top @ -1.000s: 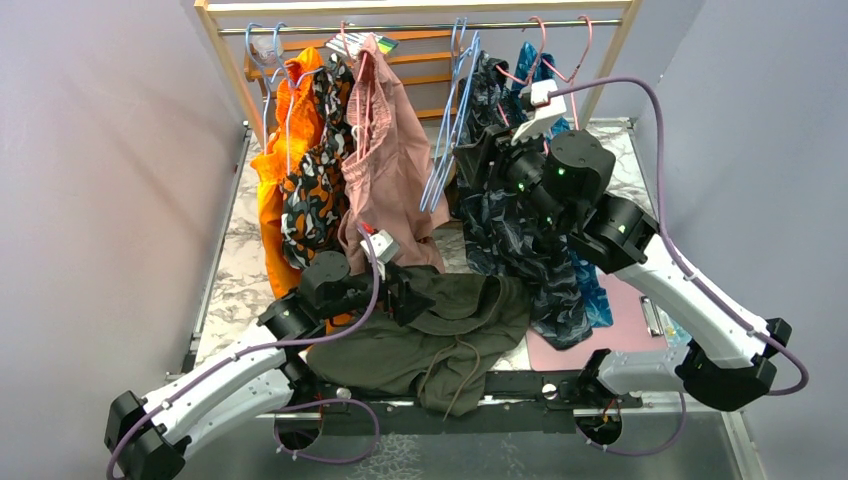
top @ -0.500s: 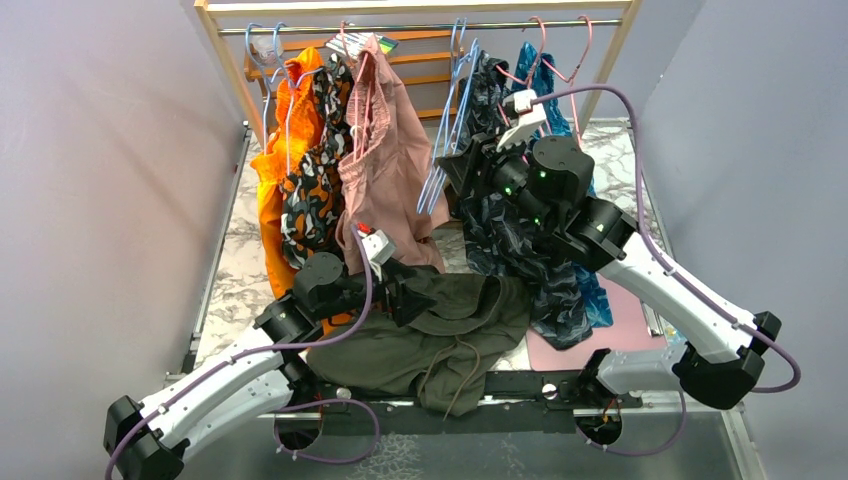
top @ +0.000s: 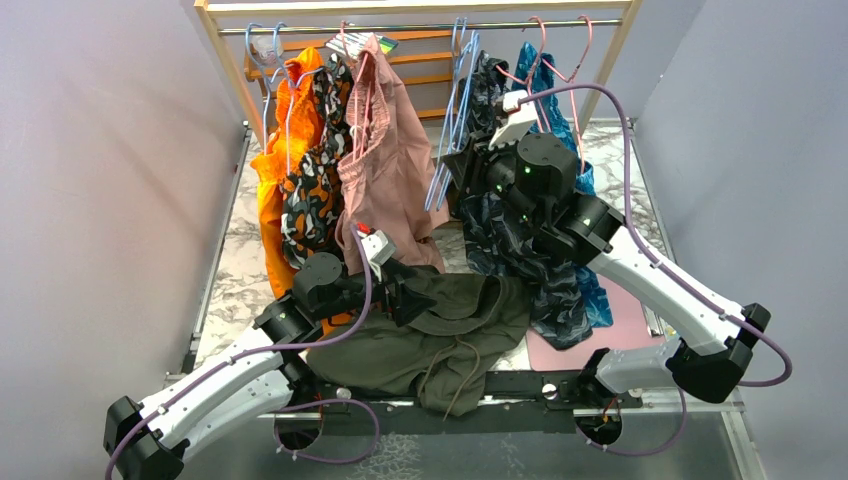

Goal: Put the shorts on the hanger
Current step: Pick up the hanger from the clothesline.

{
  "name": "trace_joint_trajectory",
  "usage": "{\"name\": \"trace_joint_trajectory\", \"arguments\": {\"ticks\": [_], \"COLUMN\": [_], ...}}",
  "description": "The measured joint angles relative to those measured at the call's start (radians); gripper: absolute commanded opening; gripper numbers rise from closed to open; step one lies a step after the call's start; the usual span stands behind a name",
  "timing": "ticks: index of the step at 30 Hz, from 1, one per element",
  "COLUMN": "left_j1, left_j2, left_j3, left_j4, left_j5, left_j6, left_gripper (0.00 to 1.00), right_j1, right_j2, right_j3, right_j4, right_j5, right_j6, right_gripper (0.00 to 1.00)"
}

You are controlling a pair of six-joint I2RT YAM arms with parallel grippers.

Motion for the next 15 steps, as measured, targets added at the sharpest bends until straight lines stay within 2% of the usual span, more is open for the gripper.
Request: {"name": "trace_joint_trajectory", "arguments": {"ticks": [15], "left_j1": [0.000], "left_j2": [0.002], "left_j3": [0.000], "left_j4": [0.000], "left_j5": [0.000], "left_j6": [0.001], "left_gripper": [0.85], "right_j1": [-0.004], "right_j2": [-0.061], "right_j3": [0.084], "right_j4": [-0.083], "right_j5": [-0.003], "right_j6": [-0.062], "right_gripper": [0.49]}}
